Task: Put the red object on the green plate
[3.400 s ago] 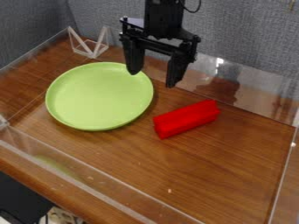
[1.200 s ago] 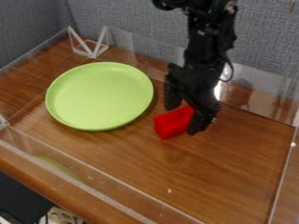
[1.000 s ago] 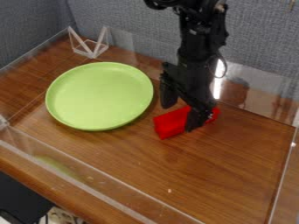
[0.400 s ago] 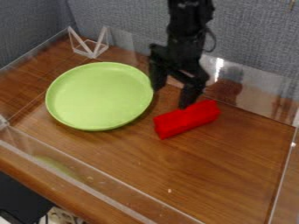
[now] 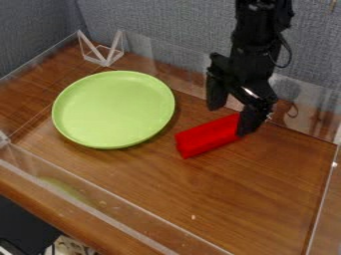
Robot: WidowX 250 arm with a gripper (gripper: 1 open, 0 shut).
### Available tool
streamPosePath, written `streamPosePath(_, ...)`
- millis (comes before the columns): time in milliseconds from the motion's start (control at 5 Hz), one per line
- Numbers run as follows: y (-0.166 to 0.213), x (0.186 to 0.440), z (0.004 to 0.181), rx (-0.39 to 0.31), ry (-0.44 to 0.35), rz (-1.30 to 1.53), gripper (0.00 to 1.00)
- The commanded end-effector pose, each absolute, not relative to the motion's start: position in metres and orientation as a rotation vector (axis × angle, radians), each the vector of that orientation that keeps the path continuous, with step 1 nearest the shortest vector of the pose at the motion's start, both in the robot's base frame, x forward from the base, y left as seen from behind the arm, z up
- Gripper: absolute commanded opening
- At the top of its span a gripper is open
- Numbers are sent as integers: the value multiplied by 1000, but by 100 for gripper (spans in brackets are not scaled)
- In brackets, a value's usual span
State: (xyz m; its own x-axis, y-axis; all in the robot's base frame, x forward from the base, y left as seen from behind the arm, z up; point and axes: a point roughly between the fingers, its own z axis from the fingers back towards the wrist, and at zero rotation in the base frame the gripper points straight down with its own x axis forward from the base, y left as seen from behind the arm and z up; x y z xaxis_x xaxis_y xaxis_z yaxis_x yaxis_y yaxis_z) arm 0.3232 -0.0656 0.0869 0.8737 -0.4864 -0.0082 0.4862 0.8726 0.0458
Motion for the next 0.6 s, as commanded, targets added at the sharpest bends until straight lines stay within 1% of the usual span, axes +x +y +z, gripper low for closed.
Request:
streamPosePath(0, -60, 331, 99, 48, -65, -517, 100)
streamPosePath(200, -50, 332, 95, 51, -69, -503, 100)
streamPosePath(400, -45, 323, 89, 59, -68, -529, 100)
